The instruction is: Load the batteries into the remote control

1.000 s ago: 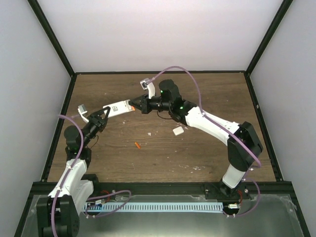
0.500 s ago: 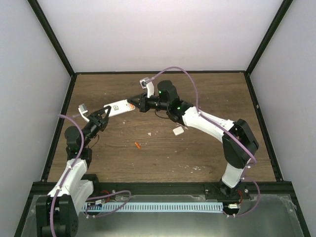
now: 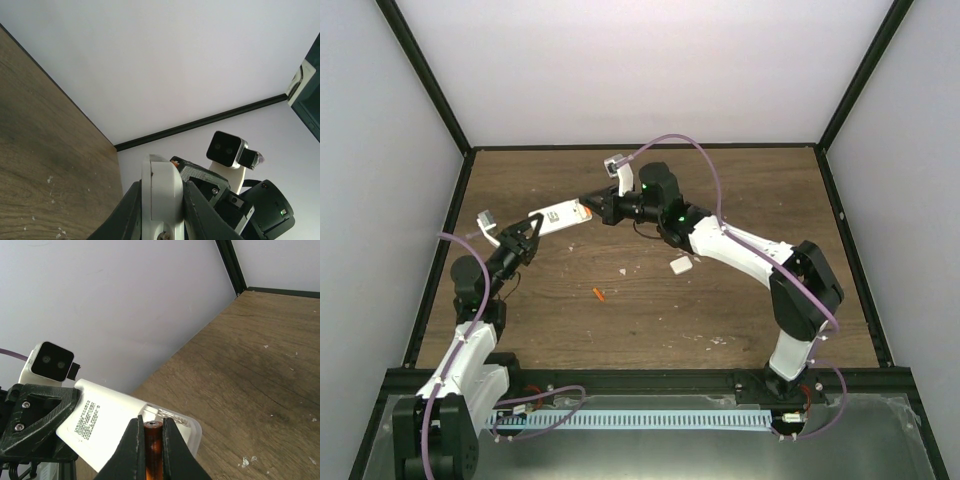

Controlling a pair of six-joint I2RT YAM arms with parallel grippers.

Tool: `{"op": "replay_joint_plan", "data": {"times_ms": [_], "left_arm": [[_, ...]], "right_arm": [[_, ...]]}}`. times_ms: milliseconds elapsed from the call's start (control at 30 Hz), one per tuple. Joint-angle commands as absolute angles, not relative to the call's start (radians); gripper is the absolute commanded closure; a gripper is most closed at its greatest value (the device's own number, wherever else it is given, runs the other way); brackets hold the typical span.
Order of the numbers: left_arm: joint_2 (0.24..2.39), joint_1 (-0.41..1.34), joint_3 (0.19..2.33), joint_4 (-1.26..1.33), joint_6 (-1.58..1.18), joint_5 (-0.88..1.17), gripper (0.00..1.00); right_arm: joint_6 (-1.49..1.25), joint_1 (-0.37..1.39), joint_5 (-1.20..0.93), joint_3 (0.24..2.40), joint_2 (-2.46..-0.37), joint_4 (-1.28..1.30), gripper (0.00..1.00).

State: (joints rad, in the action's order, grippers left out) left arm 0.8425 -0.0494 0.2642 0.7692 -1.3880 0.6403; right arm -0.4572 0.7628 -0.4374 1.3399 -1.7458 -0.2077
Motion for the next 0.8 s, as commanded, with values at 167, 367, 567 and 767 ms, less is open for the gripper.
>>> {"op": "replay_joint_plan", "data": {"times_ms": [167,367,567,767], "left_arm": [[0.841,-0.043,0.256,0.822,-1.39,0.644,1.0],[0.844,-0.043,0.262,0.812,-1.379,0.647,1.0],[0.847,-0.043,0.264,0.81,-1.379,0.646,1.0],[0.844,-0.043,0.27,0.814,-1.378,0.639,1.0]], "right_arm": [[-0.451,0.764,-0.426,1.387,-1.774,-0.242,0.99],[-0.446,0.764,-0.43,1.394,-1.779,-0.243,0.99],[-0.449,0.764,-0.446,1.408,-1.791,-0.243,0.99],[-0.446,0.765,-0.441,1.403,-1.794,-0.216,0.99]]}}
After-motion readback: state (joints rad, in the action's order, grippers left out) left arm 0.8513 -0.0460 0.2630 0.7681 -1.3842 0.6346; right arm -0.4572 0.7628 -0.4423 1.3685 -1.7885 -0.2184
